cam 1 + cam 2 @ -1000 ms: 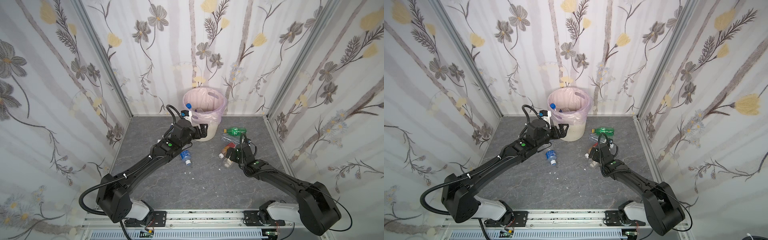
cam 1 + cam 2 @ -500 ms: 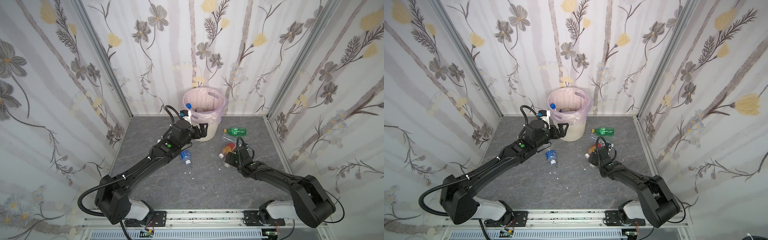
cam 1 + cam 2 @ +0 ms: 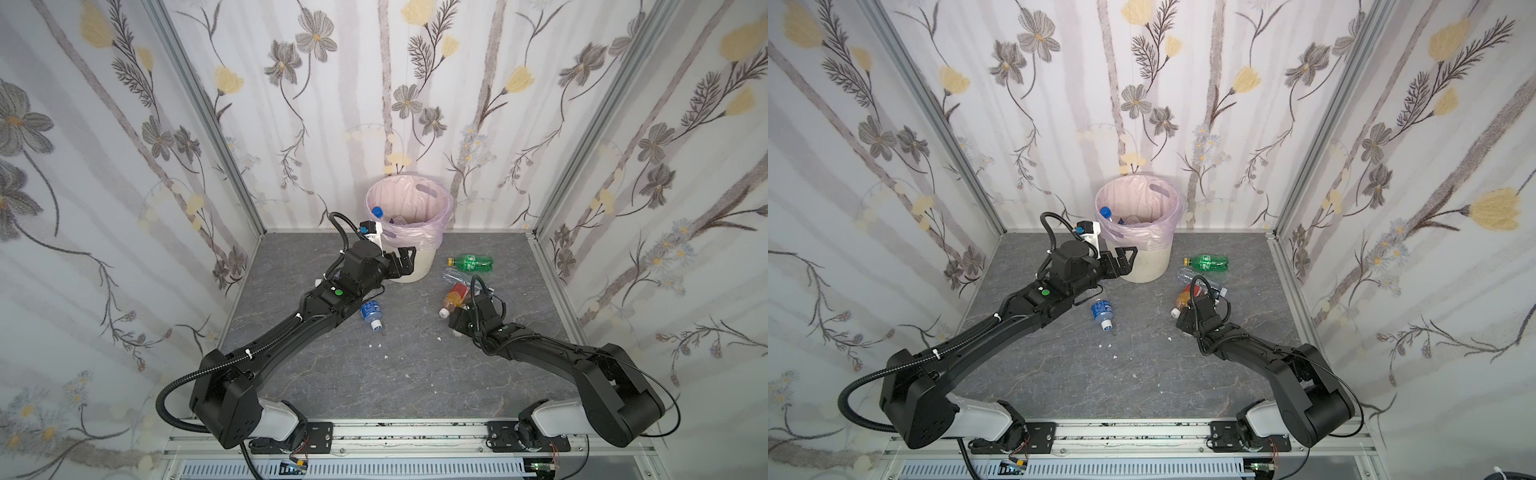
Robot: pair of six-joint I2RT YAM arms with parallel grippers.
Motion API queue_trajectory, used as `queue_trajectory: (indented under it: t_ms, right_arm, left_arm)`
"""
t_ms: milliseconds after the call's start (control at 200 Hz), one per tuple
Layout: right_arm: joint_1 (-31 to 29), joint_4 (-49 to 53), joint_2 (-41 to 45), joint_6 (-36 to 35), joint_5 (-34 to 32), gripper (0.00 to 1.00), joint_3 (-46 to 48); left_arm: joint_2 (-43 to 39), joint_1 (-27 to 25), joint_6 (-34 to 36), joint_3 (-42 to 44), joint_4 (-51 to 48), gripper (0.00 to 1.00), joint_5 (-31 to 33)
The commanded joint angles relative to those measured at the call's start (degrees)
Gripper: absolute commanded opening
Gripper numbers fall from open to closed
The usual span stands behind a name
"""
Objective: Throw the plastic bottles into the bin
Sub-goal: 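Close the right gripper on the green-labelled clear tea bottle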
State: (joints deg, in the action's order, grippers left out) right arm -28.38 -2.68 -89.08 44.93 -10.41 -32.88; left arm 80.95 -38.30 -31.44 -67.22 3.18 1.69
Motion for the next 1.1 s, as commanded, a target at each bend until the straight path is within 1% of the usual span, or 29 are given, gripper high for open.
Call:
queue_trajectory:
  t_ms: [0,440,624,799,999,1094]
  right_arm:
    - [-0.1,-1.8,-0.4,0.7,0.2,0.85,0.1]
    - [0.1,-1.9,-0.5,0.8,0.0,0.73,0.8]
    - [0.0,-1.8,-0.2,1.0,0.1,0.71,1.0]
    - [0.1,-1.5,0.9,0.8,-0.1,0.69,1.1]
    - [0.1,-1.0,2.5,0.2,-0.2,0.65,1.1]
    - [0.3,-0.8,3.1,-0.1,-0.3,0.65,1.0]
  left_arm:
    - [-0.1,0.0,0.0,0.3,1.7,1.0,0.2]
    - [0.6,0.0,-0.3,0.2,1.8,1.0,-0.3]
    - [1.3,0.0,-0.2,0.1,1.8,1.0,-1.6]
    - [2.7,-0.2,0.1,-0.5,1.8,1.0,-4.4]
    - [3.8,-1.7,0.1,-0.4,1.8,1.0,-5.2]
    - [4.6,-2.3,-0.1,0.0,1.8,1.0,-6.7]
